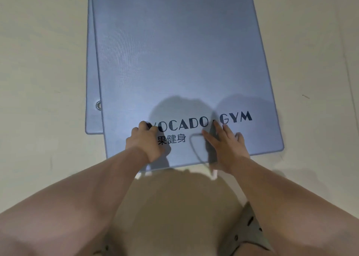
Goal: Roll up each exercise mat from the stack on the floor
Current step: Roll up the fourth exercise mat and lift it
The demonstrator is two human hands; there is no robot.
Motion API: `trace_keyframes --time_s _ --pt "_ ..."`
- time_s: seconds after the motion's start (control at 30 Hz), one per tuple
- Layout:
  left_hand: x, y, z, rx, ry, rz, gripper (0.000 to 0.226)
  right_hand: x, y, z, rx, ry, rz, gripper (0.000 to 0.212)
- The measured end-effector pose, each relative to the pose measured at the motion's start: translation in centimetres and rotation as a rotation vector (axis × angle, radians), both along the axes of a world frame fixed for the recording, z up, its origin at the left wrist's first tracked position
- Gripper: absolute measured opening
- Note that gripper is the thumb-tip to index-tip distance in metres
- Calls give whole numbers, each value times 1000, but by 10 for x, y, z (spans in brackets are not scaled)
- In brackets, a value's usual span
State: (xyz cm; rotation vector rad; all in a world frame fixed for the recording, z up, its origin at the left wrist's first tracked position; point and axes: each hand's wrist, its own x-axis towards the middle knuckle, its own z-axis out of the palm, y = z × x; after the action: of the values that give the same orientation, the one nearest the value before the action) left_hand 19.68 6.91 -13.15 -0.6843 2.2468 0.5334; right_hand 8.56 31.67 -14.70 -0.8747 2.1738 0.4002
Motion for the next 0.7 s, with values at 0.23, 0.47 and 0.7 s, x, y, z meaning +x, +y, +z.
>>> trace_keyframes --time_s 0.23,0.47,0.7 --pt "6 -2 0 -37 17 -85 64 -3 -4 -11 -27 83 156 109" --pt "17 1 6 209 322 -175 103 -19 -4 13 -106 -114 218 35" --pt "57 -43 -5 -79 347 -109 78 7 -59 22 -238 -69 211 26"
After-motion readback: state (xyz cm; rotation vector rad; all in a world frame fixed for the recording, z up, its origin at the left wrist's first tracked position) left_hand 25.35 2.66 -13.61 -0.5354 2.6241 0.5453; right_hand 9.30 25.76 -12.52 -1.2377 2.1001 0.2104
